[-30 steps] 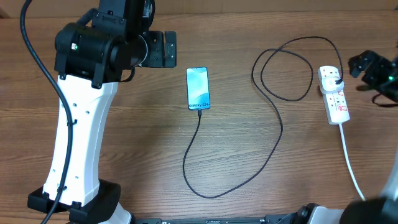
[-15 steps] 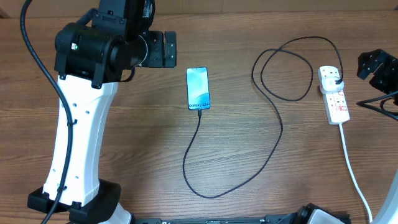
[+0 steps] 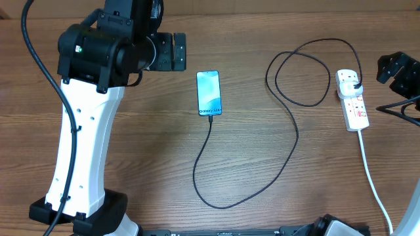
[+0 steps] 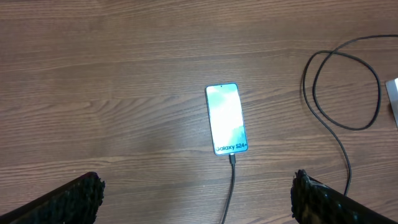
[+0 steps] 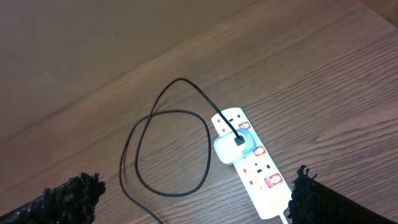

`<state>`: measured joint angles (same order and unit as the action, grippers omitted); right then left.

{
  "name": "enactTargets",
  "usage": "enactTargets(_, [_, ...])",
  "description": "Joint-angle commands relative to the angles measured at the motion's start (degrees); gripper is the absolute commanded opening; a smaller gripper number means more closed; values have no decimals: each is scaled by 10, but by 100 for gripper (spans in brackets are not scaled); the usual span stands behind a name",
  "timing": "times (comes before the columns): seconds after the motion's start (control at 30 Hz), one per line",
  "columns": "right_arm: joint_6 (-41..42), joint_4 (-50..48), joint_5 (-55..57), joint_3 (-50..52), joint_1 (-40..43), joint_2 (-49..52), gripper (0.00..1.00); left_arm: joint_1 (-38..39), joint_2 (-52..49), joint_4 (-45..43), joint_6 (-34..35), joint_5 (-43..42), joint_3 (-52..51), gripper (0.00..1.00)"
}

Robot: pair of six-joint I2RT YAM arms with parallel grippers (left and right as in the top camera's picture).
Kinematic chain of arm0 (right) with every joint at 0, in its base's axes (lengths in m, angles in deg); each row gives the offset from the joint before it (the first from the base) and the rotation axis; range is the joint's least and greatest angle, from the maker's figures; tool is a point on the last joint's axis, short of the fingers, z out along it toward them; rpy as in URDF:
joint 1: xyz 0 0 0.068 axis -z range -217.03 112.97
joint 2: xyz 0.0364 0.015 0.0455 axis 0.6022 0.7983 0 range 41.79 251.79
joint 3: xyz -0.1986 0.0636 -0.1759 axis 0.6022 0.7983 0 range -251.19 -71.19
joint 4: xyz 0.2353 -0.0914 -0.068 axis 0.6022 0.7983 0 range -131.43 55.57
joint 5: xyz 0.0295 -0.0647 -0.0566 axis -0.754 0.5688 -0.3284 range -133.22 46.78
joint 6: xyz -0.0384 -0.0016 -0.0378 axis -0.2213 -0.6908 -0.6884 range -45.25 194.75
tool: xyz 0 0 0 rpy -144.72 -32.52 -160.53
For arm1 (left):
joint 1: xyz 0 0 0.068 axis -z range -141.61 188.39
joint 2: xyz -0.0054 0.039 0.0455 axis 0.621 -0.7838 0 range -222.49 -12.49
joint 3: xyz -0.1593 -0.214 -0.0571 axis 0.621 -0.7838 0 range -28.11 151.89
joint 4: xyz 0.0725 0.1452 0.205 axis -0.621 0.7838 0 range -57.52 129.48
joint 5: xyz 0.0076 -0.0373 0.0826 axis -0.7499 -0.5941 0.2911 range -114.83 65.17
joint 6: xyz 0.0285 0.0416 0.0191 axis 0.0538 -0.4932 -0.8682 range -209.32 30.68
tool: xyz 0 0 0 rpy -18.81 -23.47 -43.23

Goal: Plug charger to phone and switch on socket

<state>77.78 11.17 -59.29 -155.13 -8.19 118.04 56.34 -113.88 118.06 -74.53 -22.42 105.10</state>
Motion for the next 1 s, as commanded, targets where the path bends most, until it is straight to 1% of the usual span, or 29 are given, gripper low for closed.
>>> enactTargets(0.0, [4, -2, 6, -5, 2, 1, 100, -3, 4, -1, -7, 8, -1, 100])
enactTargets(0.8, [4, -2, 6, -5, 2, 1, 100, -3, 4, 1, -5, 0, -1, 100])
enactTargets(0.97, [4, -2, 6, -5, 2, 1, 100, -3, 4, 1, -5, 13, -1, 100])
